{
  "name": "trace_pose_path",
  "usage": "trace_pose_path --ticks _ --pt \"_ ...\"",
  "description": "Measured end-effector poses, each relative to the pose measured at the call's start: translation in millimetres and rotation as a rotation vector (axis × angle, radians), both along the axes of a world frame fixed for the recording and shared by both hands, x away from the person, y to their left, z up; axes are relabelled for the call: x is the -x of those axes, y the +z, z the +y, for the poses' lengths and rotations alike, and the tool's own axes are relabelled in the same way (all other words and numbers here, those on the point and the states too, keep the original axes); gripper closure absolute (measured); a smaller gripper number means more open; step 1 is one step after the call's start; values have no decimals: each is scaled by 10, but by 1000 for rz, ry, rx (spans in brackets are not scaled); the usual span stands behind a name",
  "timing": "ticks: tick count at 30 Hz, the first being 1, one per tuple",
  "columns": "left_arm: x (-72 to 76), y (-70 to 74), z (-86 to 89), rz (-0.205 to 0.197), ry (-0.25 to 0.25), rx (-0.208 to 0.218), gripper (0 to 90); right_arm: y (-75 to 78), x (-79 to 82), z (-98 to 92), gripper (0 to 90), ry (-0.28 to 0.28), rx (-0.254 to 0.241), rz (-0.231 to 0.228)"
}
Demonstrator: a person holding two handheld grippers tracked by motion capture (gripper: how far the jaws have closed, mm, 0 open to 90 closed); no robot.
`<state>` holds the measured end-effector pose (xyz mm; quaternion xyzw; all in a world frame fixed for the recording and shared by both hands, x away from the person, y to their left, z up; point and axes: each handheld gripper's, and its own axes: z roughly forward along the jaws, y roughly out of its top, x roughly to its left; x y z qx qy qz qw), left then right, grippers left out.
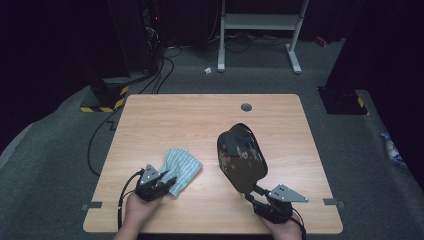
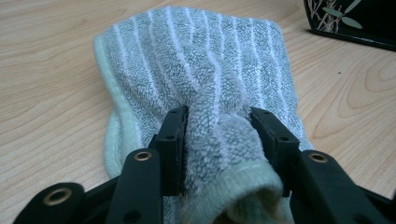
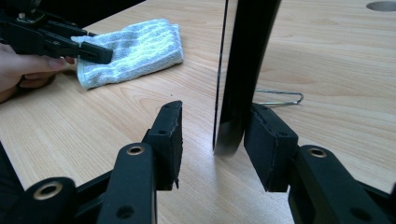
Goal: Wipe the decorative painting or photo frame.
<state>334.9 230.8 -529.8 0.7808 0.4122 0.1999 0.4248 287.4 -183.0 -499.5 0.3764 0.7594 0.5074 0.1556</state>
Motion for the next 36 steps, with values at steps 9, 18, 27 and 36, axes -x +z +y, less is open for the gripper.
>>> trace_pose_path --ticks 9,18,27,36 --pt "3 -1 -12 -5 -1 -11 579 6 19 32 573 17 0 -3" --pt "9 0 -21 -10 1 -18 579 7 34 78 574 43 2 -5" --pt "12 1 -23 -11 1 -23 579 15 56 146 557 80 4 -11" --pt "18 0 -30 -19 2 -29 580 1 51 247 551 108 9 -10"
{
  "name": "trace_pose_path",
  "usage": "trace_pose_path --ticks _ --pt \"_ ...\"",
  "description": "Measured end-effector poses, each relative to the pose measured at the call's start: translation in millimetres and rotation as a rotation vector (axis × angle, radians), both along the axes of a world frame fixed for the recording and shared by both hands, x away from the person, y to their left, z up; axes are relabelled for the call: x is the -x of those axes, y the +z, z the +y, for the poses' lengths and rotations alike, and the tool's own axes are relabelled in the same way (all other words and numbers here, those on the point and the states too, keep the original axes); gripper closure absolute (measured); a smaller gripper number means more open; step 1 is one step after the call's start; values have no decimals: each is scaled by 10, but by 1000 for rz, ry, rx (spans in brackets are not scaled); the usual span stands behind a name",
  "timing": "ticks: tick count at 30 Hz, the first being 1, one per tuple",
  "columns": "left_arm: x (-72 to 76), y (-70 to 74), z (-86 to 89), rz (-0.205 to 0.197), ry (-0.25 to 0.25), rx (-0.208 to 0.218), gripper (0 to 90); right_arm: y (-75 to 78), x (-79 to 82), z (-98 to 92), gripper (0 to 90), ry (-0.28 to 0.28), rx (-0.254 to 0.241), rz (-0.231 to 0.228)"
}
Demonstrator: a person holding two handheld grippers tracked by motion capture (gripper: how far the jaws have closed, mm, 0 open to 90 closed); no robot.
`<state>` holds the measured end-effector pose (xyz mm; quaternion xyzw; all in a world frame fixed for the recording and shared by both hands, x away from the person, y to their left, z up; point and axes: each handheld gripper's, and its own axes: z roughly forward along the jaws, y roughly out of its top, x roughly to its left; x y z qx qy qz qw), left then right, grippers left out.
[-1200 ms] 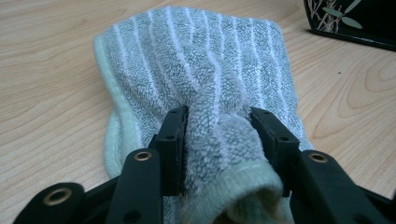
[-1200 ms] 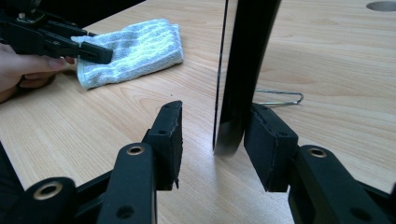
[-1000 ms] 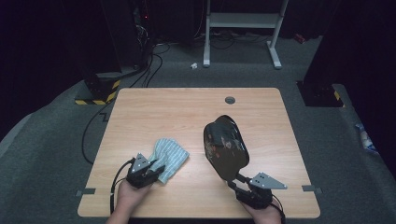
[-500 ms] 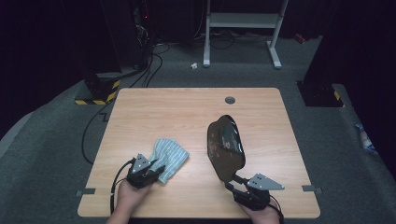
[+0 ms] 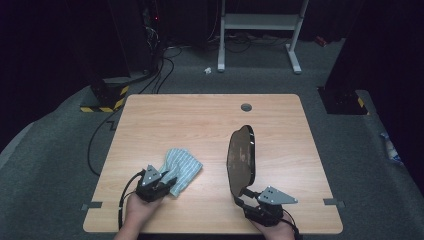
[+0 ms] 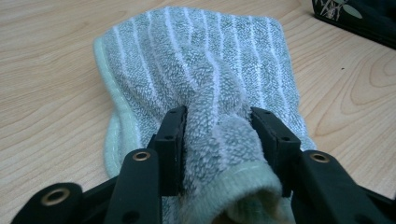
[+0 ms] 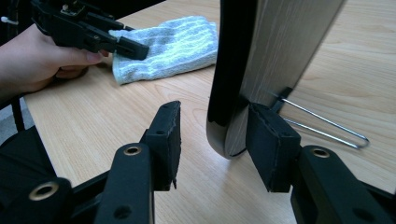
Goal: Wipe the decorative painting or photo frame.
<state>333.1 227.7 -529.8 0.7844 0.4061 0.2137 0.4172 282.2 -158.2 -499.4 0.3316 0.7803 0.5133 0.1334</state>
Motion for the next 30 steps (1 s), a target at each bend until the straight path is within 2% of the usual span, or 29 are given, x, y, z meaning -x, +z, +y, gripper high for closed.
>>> trace_pose_path --ticks 13,24,30 --pt "2 0 -1 -1 -4 -1 582 -14 -29 148 548 47 12 -5" --pt "24 1 -10 -7 -10 -15 581 -38 -103 346 541 93 8 3" --pt "22 1 -9 -6 -11 -13 581 -35 -119 417 527 91 16 -7"
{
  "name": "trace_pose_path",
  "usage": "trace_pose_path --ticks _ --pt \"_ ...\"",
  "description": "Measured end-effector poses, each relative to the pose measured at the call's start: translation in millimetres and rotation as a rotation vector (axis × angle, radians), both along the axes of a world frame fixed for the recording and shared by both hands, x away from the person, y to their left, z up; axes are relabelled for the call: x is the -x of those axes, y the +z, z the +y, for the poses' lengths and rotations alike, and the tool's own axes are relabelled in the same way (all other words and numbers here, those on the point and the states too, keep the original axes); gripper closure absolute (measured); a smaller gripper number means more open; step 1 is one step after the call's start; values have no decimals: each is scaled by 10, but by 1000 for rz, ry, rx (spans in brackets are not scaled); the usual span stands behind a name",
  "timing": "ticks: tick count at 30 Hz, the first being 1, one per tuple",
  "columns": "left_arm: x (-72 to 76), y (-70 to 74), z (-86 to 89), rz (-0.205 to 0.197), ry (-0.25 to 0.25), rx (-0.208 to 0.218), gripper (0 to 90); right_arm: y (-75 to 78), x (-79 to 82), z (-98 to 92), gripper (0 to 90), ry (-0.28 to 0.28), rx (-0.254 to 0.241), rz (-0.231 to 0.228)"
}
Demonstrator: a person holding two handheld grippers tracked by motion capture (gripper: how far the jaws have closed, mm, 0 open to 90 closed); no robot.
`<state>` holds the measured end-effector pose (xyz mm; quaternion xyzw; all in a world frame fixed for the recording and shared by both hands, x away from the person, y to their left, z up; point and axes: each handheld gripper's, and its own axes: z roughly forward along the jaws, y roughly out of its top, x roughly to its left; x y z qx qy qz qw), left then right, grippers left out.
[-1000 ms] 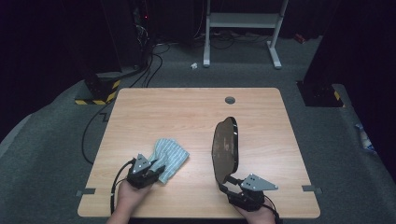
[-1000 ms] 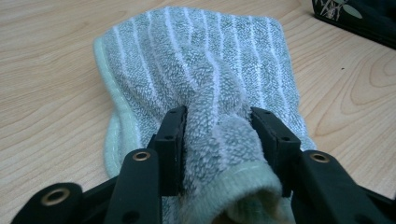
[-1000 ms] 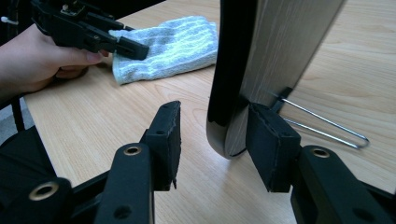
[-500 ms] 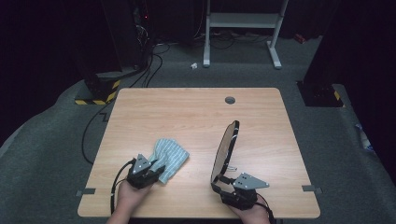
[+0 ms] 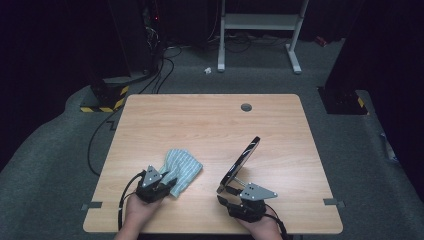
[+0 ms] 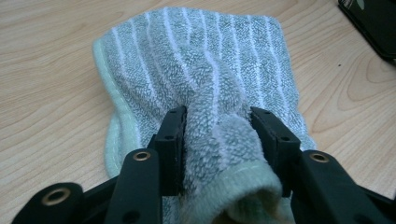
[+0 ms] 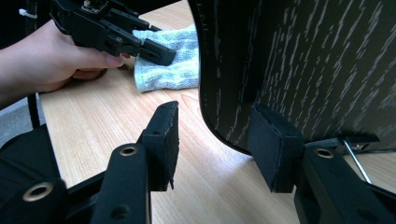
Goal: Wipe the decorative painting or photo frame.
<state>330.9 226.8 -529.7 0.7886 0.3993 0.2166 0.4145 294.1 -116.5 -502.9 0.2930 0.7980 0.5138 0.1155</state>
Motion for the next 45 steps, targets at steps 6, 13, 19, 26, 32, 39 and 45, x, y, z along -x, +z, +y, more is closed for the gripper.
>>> trace_pose_path --ticks 6,13,19,26,32,39,45 --pt "-3 0 3 3 -1 2 582 -24 -47 58 508 -6 3 3" --pt "-2 0 2 1 0 1 581 -17 -80 6 515 -13 6 8" --pt "-8 -1 8 9 -1 7 580 15 -95 -267 523 -91 55 -34" --pt "-13 -2 9 14 0 11 579 -29 -263 -558 518 -186 196 15" --pt "-12 -2 8 14 -1 9 583 -143 -331 -489 587 -157 258 70" --pt "-15 -3 11 17 -1 15 584 -184 -387 -429 719 -162 319 103" --pt "-14 -2 10 15 -2 12 586 -202 -406 -400 856 -150 332 102"
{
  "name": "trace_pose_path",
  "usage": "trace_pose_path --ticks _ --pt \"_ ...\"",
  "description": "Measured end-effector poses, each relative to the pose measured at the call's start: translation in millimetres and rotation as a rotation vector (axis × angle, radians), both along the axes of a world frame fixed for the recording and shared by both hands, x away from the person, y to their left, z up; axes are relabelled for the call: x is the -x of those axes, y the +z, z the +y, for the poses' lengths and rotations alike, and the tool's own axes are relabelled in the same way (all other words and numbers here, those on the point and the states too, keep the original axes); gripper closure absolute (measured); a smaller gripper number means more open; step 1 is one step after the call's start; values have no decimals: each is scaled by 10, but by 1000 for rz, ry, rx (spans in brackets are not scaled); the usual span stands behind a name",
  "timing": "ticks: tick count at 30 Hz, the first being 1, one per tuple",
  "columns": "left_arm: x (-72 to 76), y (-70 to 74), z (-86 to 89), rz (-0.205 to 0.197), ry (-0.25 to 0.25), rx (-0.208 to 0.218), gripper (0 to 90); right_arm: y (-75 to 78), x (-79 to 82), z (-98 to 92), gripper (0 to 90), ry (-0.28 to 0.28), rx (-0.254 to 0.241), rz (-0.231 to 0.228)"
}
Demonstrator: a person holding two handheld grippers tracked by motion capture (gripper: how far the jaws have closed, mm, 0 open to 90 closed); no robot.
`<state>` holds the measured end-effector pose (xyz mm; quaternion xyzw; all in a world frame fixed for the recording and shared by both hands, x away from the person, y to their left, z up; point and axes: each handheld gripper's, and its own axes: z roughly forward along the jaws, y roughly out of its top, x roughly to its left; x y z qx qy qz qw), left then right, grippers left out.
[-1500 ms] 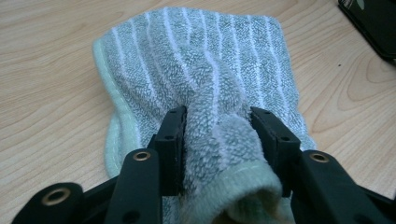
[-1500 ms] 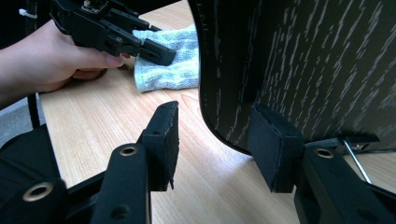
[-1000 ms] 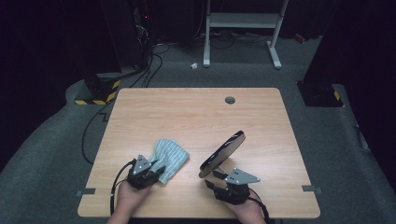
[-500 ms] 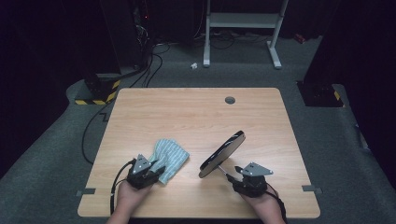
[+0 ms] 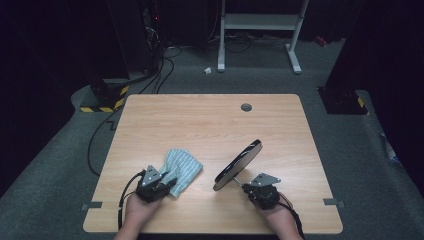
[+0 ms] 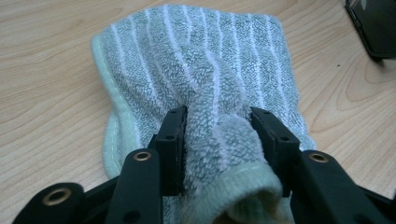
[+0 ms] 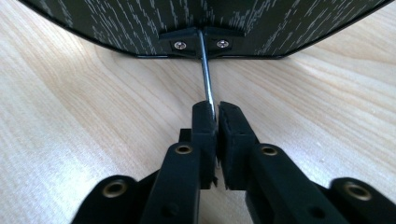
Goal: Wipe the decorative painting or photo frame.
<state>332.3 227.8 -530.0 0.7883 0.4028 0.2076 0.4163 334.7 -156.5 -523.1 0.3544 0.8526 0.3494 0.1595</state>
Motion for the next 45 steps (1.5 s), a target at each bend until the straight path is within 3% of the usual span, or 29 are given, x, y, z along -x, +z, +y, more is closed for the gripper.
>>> trace_pose_path --ticks 8,11,15,19,21,23,25,26,28,29,34,35,37,42,43,44,45 --pt "-21 -2 13 35 -1 21 618 -8 -33 117 878 -21 2 -11" --pt "-46 -10 28 91 10 75 645 -17 -34 144 875 -30 1 -20" --pt "-14 -3 -3 67 -6 62 693 -29 -35 144 867 -41 -12 -25" --pt "14 27 -13 50 -10 96 717 -33 -26 152 812 -42 -20 -24" --pt "66 118 -10 0 -10 157 722 -27 -33 152 805 -40 -18 -19" --pt "89 165 -9 -17 -14 173 722 -27 -31 153 805 -44 -23 -14" --pt "176 332 -22 -84 -26 214 723 -31 -29 148 844 -54 -26 -18" --pt "176 332 -22 -84 -26 214 723 -31 -29 148 844 -54 -26 -18" --pt "262 531 -26 -153 -33 255 723 -25 -31 161 873 -63 -20 -13" --pt "262 531 -26 -153 -33 255 723 -25 -31 161 873 -63 -20 -13" --pt "415 916 -62 -276 -42 351 724 -33 -77 174 879 -65 -24 -20" --pt "415 916 -62 -276 -42 351 724 -36 -86 171 879 -65 -23 -25" --pt "451 1057 -93 -302 -63 387 724 -39 -91 168 878 -68 -25 -28" --pt "542 1355 -251 -377 -115 393 723 -47 -97 163 878 -70 -32 -32" --pt "565 1460 -336 -408 -135 401 723 -47 -99 162 877 -68 -32 -32" --pt "565 1460 -336 -408 -135 401 723 -47 -98 162 877 -67 -31 -33" --pt "572 1544 -435 -432 -155 412 723 -46 -95 165 876 -68 -29 -31"
